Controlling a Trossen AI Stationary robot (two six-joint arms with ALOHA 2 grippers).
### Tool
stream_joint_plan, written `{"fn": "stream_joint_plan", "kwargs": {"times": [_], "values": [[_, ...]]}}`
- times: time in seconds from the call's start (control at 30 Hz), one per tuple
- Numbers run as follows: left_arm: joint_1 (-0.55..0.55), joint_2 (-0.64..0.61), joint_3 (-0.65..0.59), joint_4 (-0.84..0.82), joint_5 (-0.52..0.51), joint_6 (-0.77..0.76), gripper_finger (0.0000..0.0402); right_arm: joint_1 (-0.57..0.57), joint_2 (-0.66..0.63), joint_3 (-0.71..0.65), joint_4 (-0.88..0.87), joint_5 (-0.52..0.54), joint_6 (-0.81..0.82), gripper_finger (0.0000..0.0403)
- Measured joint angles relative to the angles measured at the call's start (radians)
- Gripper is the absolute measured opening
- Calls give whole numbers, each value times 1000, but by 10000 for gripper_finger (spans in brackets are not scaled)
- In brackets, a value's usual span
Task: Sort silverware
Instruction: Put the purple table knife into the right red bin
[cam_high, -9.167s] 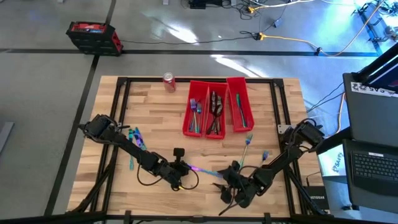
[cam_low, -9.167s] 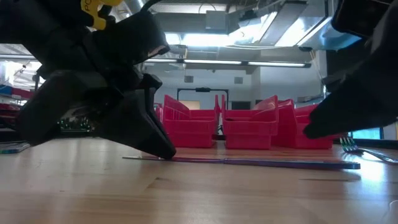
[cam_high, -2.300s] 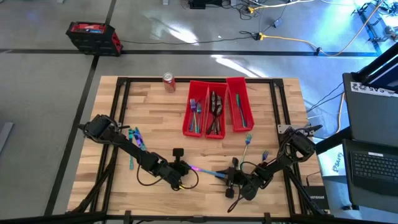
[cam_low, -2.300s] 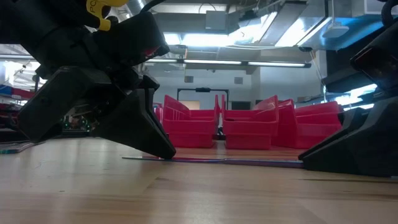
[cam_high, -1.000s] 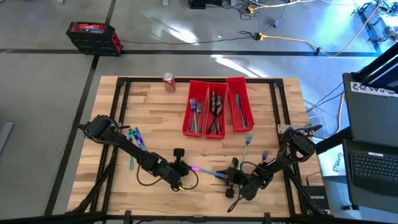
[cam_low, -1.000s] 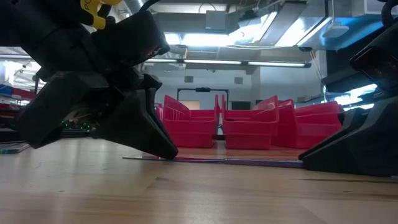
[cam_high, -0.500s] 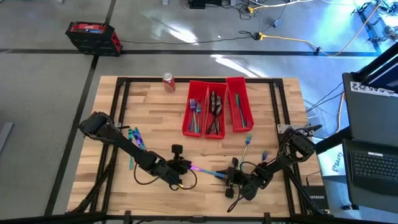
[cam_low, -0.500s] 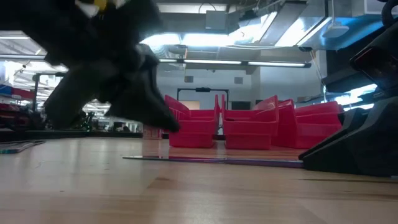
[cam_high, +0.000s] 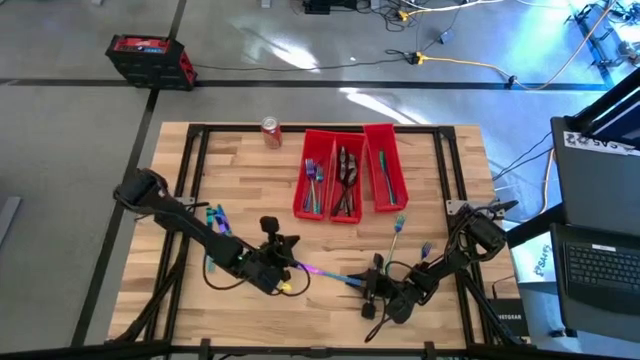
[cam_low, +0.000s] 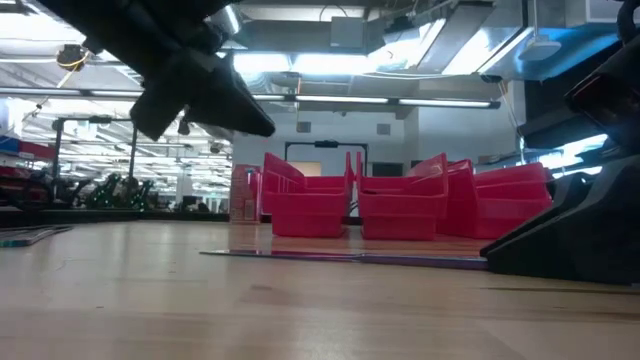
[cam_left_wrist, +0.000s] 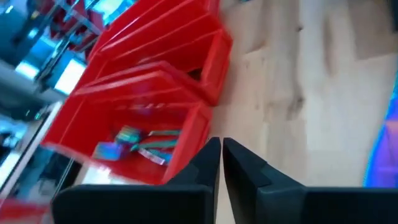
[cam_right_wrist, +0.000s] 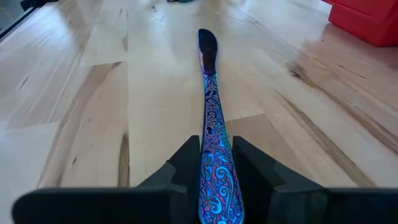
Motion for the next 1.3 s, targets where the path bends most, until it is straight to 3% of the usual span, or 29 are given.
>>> {"fn": "stream_joint_plan", "kwargs": {"times": [0.1, 0.23, 0.37, 0.43, 0.7, 1.1, 1.3], "values": [[0, -45, 1, -66, -5, -119, 6, 0, 0, 13, -7, 11, 0, 58], [-1, -74, 0, -124, 16, -143, 6, 1, -3, 27, -13, 32, -2, 58], [16, -111, -3, -118, 168, -133, 1, 0, -3, 29, -5, 30, 1, 58], [27, -124, -17, -117, 193, -145, 1, -1, -9, 29, 1, 27, 0, 58], [23, -211, -93, -88, 169, -192, 0, -1, -59, 31, 17, 19, -21, 58], [19, -422, -306, -80, 107, -337, 0, -1, -156, 33, 14, 39, -76, 58], [20, -453, -377, -84, 105, -411, 0, -1, -237, 33, -36, 63, -129, 58]]}}
